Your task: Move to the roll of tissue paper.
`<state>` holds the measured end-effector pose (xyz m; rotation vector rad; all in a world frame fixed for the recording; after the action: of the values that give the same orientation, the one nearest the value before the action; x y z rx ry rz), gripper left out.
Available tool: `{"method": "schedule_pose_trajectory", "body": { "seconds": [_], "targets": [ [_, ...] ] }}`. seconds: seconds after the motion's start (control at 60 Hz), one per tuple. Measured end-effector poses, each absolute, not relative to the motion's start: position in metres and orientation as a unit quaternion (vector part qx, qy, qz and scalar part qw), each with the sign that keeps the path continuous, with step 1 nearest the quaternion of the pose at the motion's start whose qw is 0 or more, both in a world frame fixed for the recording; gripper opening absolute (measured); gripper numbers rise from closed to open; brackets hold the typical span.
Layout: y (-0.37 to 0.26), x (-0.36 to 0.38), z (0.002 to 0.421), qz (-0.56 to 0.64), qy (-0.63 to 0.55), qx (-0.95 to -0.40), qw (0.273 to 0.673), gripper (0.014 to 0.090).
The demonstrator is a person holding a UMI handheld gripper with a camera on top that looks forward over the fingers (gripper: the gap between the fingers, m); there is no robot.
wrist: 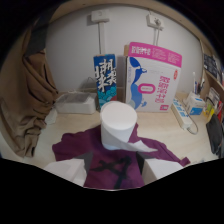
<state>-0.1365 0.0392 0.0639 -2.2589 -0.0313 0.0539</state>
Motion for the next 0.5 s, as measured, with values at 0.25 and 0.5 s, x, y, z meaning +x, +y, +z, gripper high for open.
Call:
{"method": "schedule_pose_trajectory", "body": {
  "seconds": [0.25,0.5],
  "targets": [
    [0.063,-0.133,0.059,0.019,-0.011,-0.903,0.429,0.0868],
    [0.058,-0.137,0.054,0.02,-0.014,-0.905,0.424,0.0869]
  ]
}}
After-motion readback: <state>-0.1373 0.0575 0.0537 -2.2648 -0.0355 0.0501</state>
